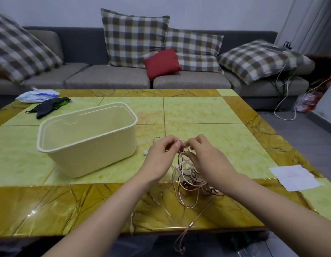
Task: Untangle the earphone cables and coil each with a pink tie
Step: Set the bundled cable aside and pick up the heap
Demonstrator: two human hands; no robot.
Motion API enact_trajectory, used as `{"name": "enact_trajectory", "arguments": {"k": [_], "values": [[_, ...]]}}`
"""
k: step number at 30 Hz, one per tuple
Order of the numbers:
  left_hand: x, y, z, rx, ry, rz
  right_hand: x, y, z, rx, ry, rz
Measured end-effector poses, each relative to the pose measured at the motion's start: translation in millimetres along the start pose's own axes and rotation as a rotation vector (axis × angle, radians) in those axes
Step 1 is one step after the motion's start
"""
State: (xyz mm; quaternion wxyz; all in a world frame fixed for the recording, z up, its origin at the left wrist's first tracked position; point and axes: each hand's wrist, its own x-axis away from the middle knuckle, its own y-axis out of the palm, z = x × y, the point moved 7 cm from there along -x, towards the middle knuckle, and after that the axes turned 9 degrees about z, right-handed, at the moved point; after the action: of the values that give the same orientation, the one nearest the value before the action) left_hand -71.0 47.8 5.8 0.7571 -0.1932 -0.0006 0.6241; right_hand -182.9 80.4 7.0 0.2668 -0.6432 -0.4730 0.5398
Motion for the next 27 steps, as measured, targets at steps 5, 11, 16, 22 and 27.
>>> {"name": "enact_trajectory", "arguments": {"k": [5,11,16,22,27], "values": [[-10.8,-4.8,-4.5,0.1,-0.094,-0.01,-13.9,-13.8,17.3,-0.124,0.129,0.029],[-6.9,-5.0,-10.5,0.171,-0.138,-0.028,-5.9,-4.6,13.4,-0.34,0.233,-0.071],[-7.6,-8.4,-9.8,0.205,-0.162,0.019,4.7,-14.0,-13.5,-0.304,0.112,0.038],[-4.7,-9.3,-13.0,0.21,-0.2,0.015,5.2,3.4,-15.7,-0.211,0.083,-0.096],[2.1,-6.9,-17.5,-0.079,-0.149,-0.133,-2.5,-8.4,-12.6,-0.207,0.068,-0.076]]}}
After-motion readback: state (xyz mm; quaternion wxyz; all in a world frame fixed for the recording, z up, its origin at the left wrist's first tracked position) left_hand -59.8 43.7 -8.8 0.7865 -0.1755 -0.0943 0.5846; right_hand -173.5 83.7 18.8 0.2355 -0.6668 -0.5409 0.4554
